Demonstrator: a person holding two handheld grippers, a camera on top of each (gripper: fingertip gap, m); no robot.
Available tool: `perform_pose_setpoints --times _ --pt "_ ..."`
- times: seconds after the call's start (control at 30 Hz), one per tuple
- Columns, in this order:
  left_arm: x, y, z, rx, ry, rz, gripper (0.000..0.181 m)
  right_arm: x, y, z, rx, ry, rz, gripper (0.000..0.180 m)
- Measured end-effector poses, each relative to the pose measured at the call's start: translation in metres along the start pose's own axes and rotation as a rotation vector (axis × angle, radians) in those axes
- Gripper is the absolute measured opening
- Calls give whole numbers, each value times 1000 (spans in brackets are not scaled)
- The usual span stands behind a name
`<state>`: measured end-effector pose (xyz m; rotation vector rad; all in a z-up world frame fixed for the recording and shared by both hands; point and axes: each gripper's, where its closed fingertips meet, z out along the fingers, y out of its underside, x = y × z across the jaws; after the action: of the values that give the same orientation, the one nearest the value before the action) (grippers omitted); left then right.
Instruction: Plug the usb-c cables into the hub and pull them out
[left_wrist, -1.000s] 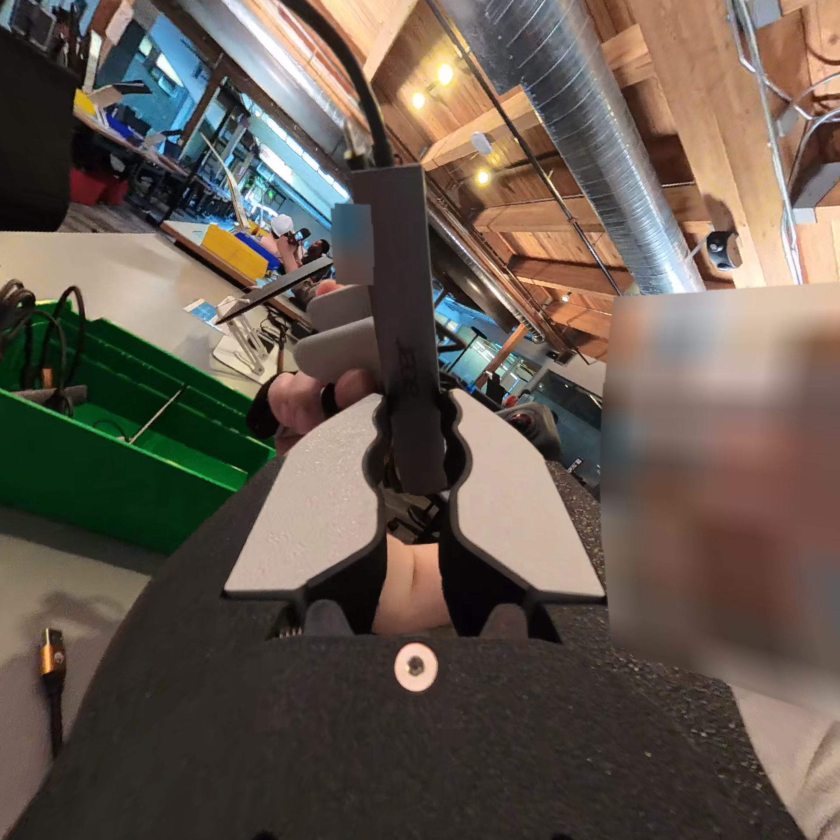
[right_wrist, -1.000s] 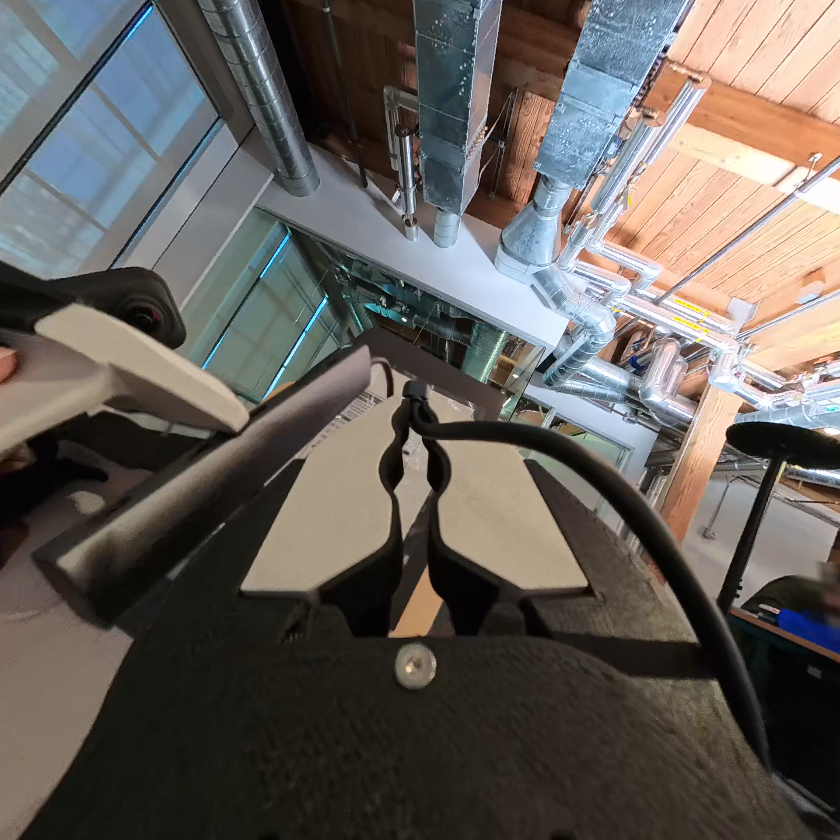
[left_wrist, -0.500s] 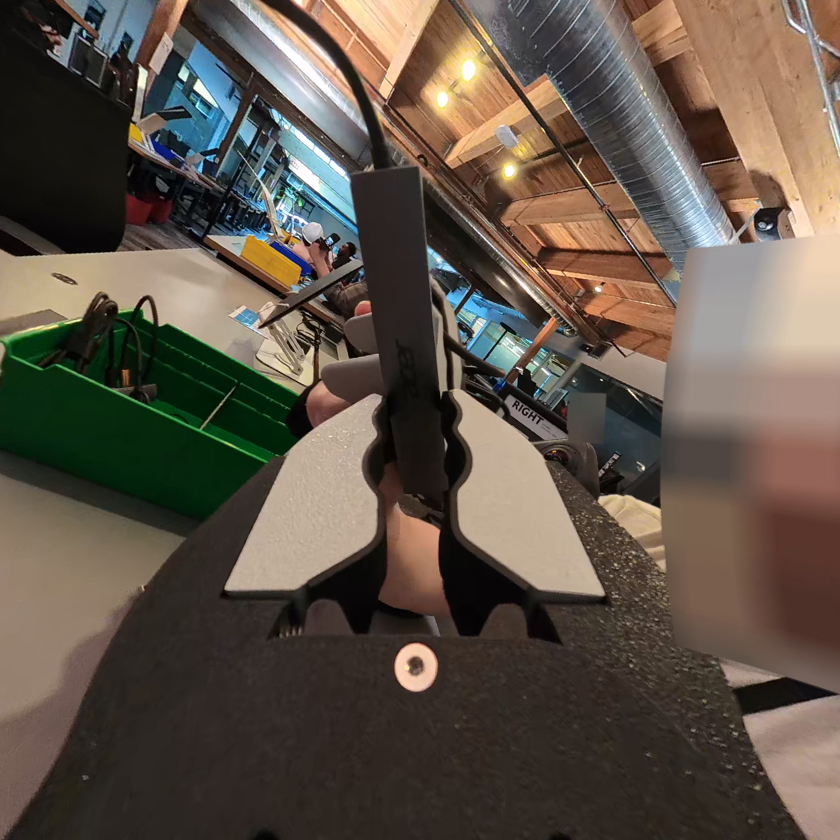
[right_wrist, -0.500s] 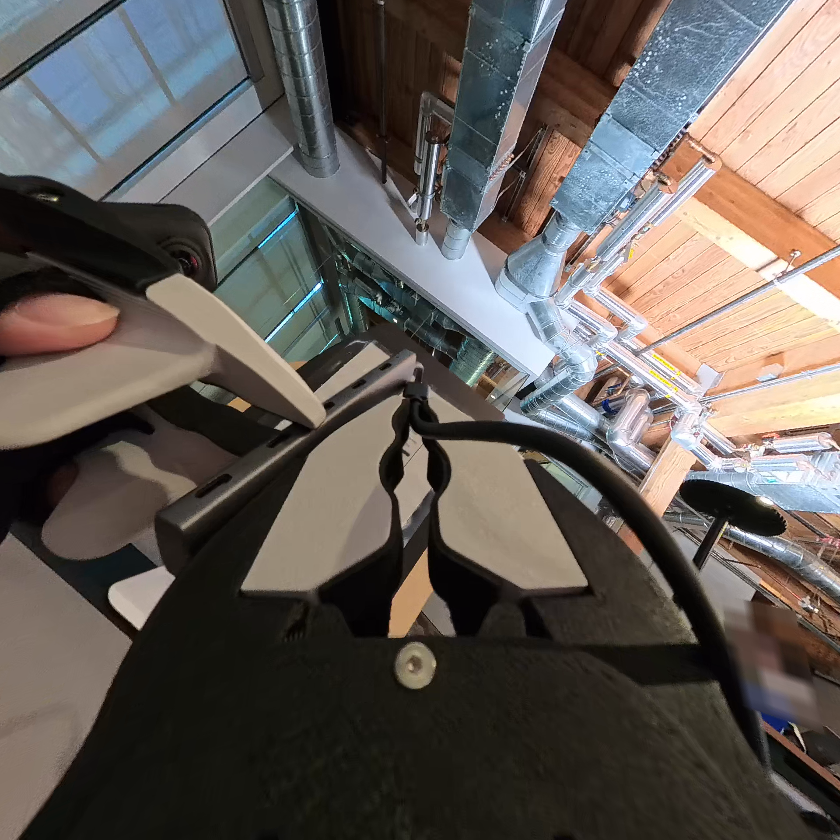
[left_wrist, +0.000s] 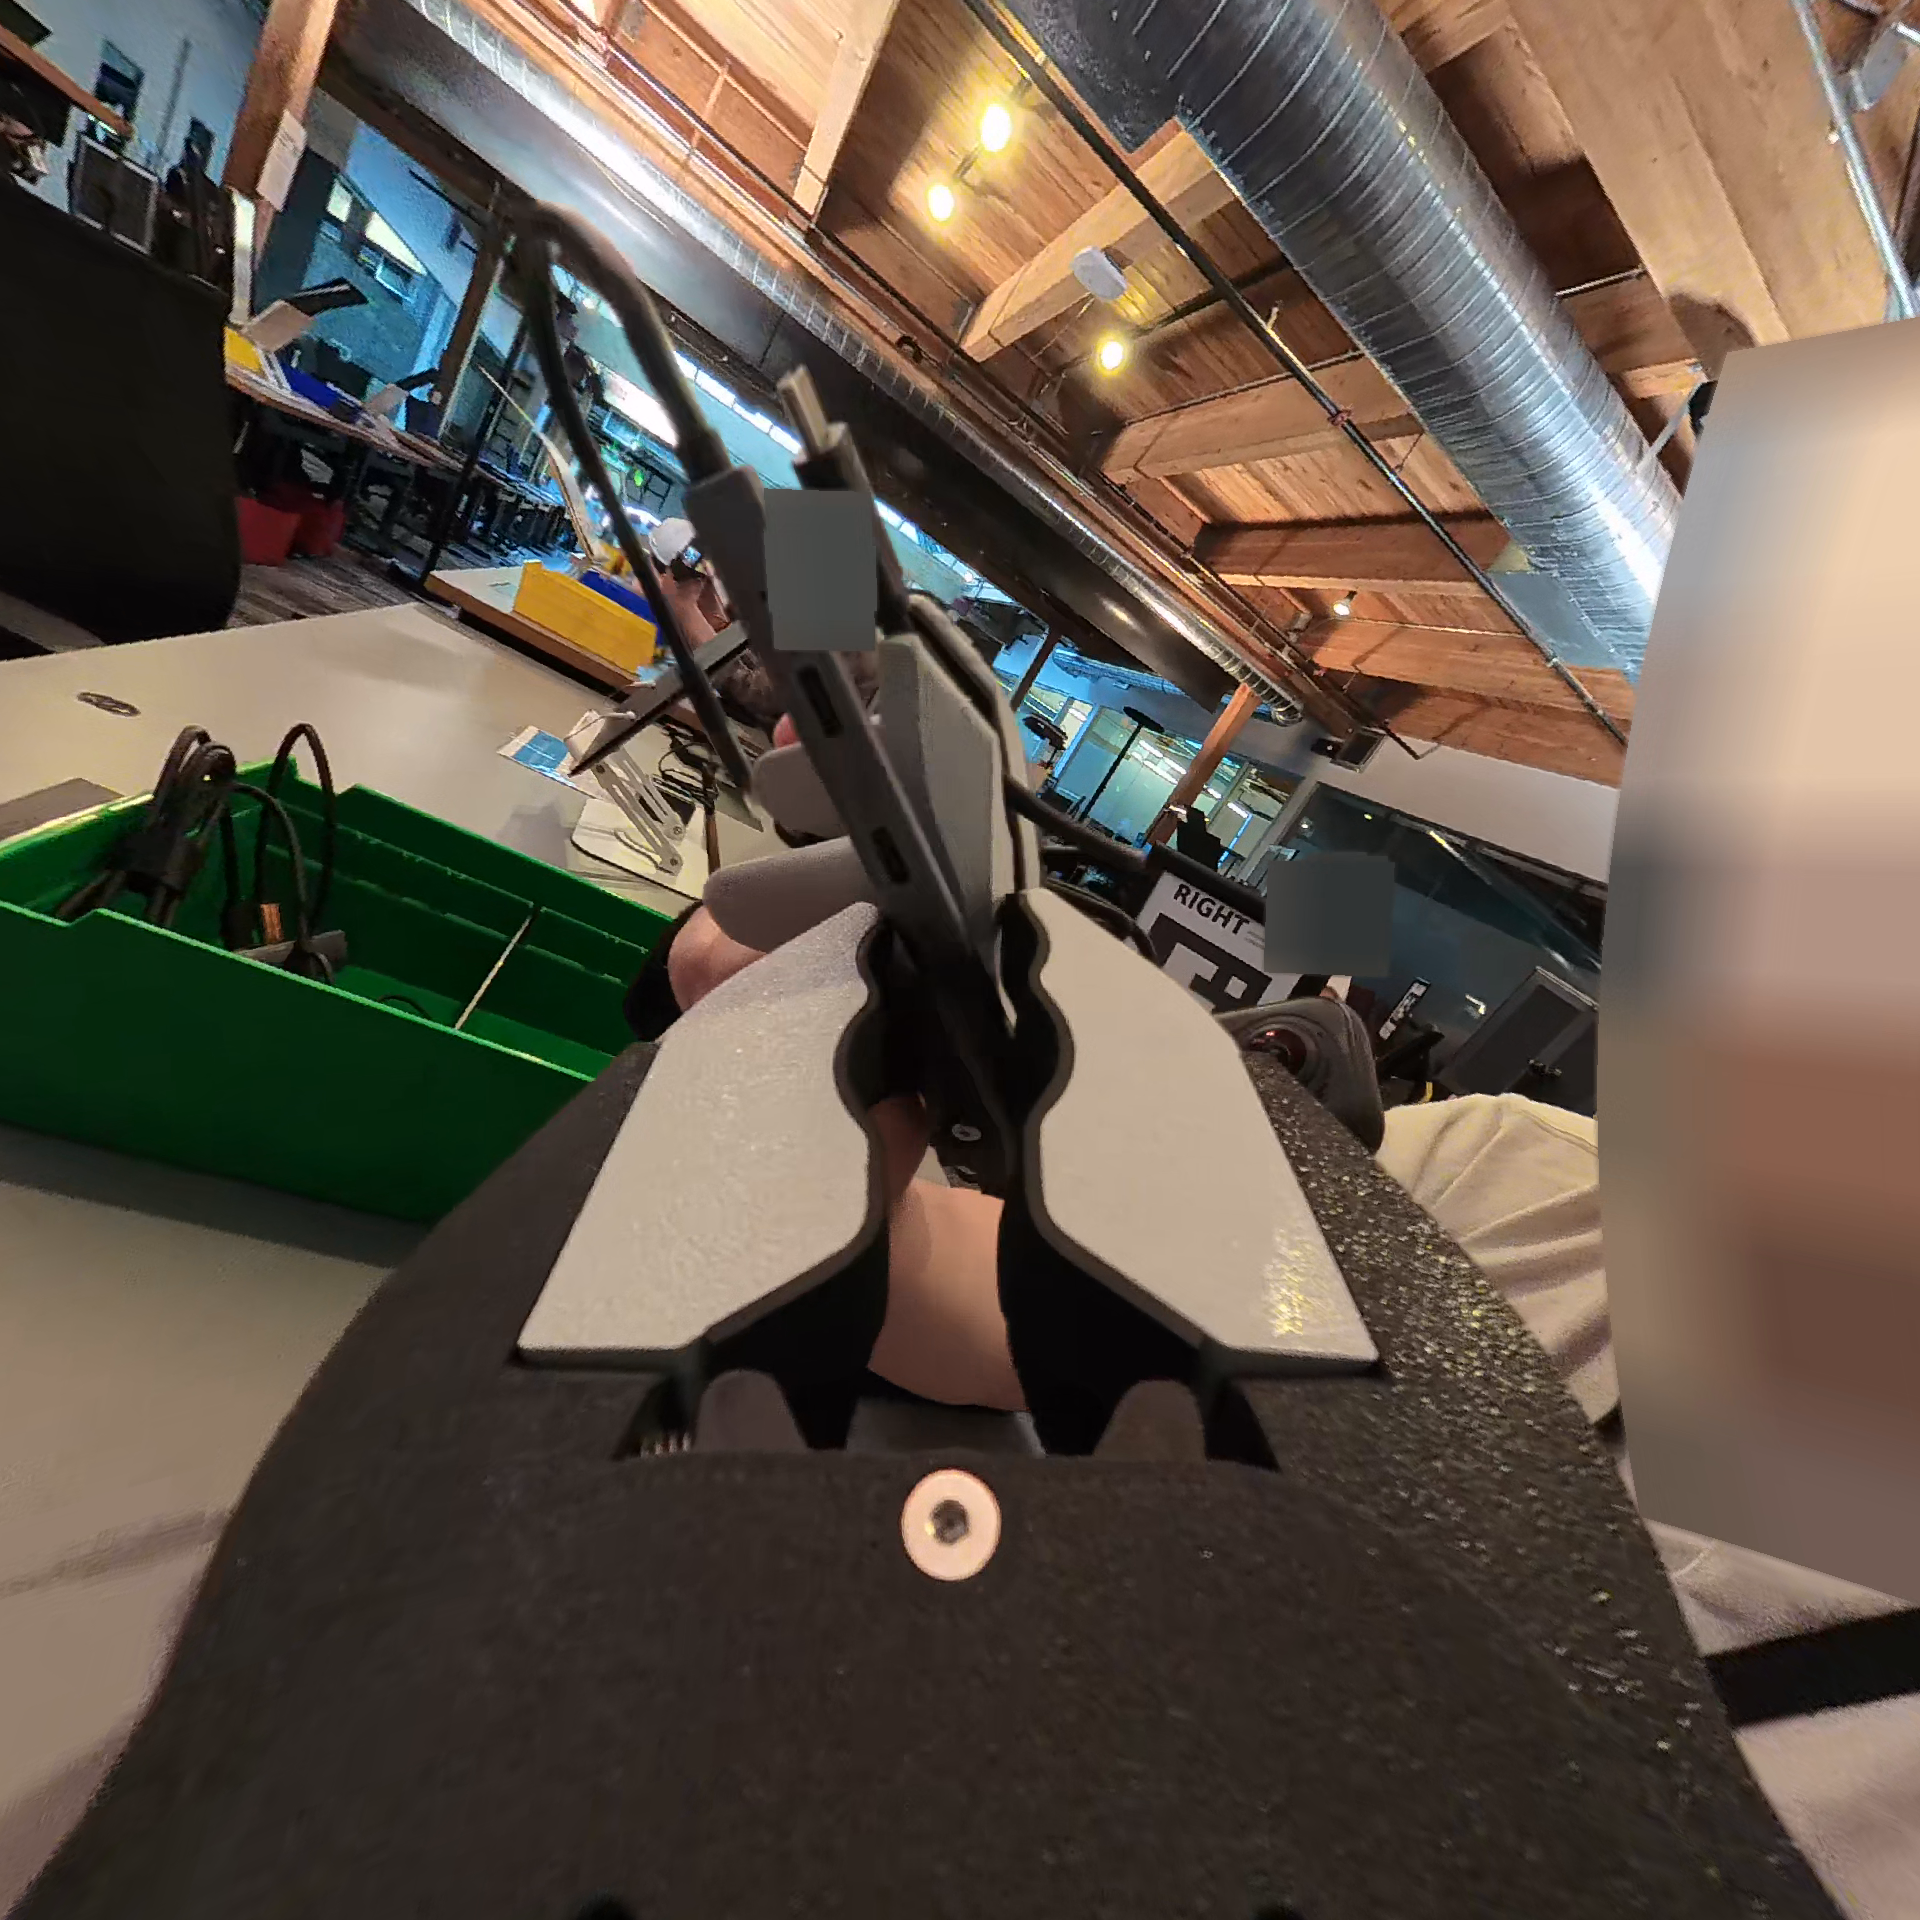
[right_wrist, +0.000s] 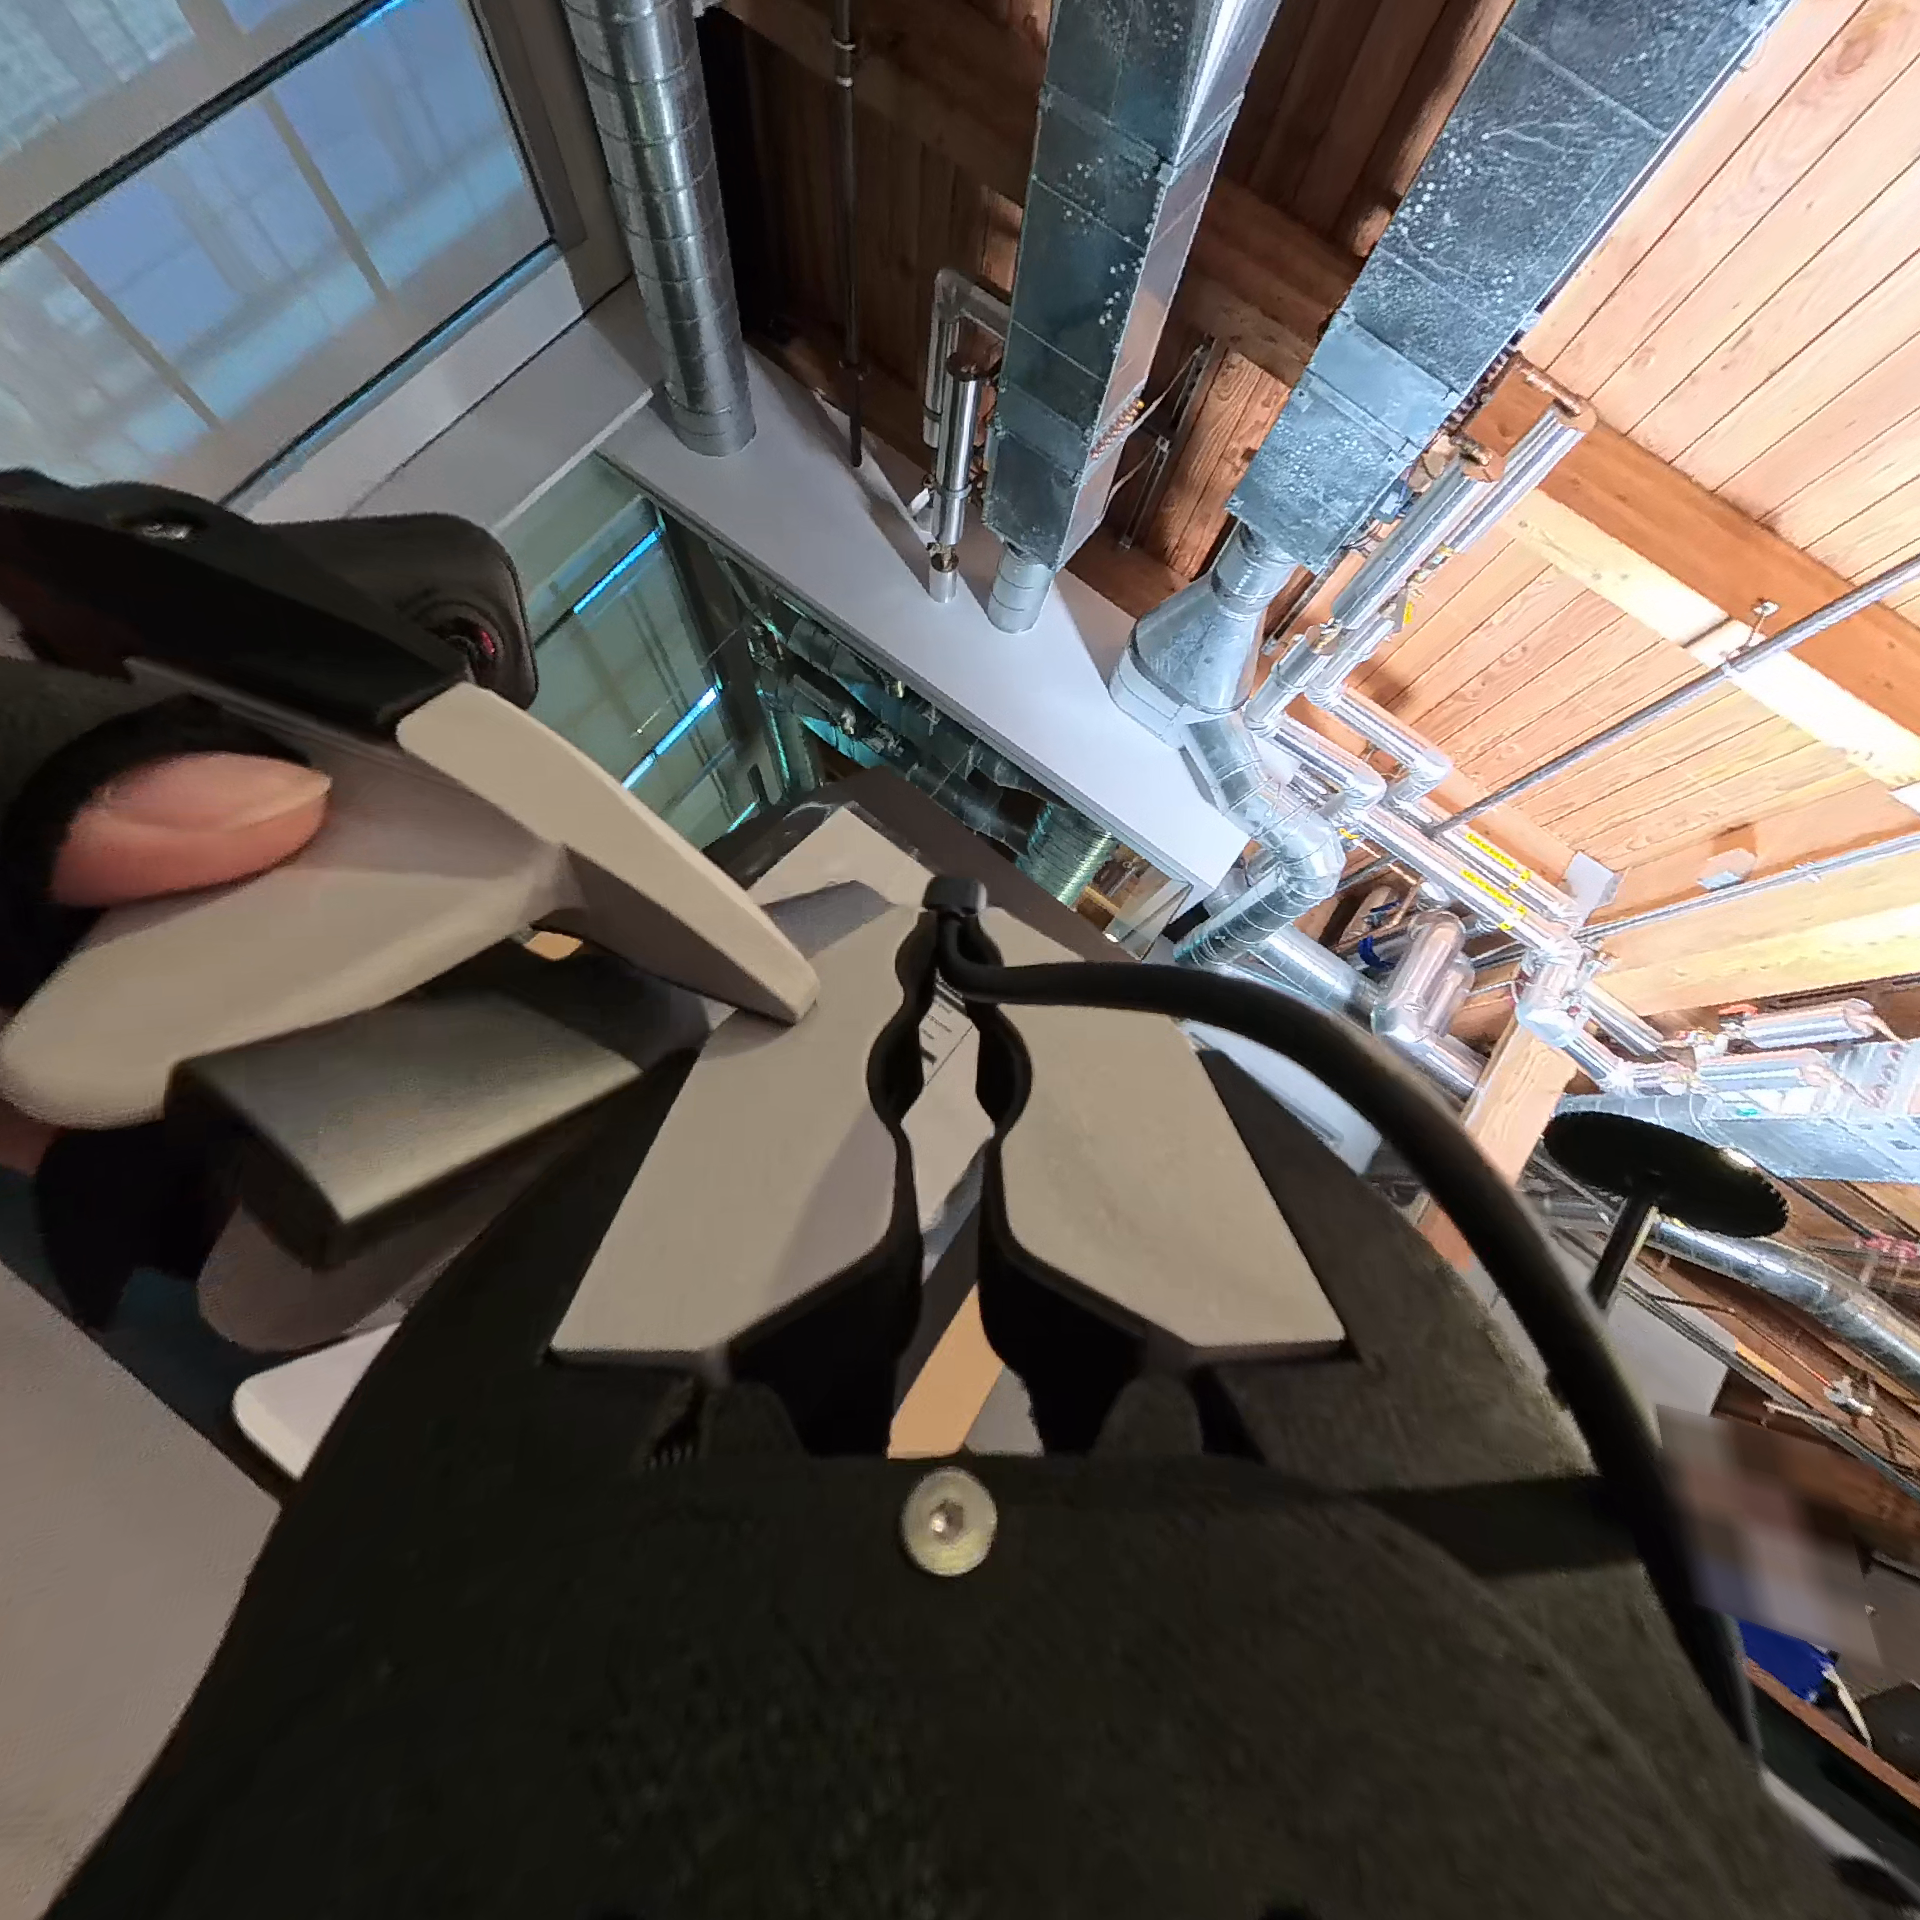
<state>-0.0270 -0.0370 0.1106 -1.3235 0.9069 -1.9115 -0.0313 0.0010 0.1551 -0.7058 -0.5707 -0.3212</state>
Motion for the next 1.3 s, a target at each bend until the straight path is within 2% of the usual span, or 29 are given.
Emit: perform_pose_setpoints --times 0.03,0.37,0.6,0.67,0.8,0.9,0.97,1.07,1.2,1.3 --pt "1 0 1 0 1 5 19 1 -1 0 6 2 17 5" --pt "1 -1 -2 -18 -16 13 17 -5 -1 3 -6 -85 5 5" --pt "-4 -6 -9 46 55 -145 10 9 7 4 -29 -39 4 5" --pt "-15 1 -11 -30 -59 -65 10 16 12 5 -44 -30 18 5" --pt "-48 13 -34 -277 -477 245 10 25 18 5 -65 -21 0 5" --pt "-72 2 -68 -412 -829 491 10 31 12 4 -36 -20 -13 5" --pt "-80 -9 -91 -488 -1020 664 10 24 6 4 -16 -88 -30 5" --pt "-79 -24 -108 -531 -1190 879 10 8 7 8 -85 -207 -15 5" --pt "-73 -47 -127 -618 -1448 1259 10 -29 3 7 -188 -465 205 5" --pt "-73 -52 -130 -670 -1553 1372 9 -35 -7 8 -181 -465 296 5"
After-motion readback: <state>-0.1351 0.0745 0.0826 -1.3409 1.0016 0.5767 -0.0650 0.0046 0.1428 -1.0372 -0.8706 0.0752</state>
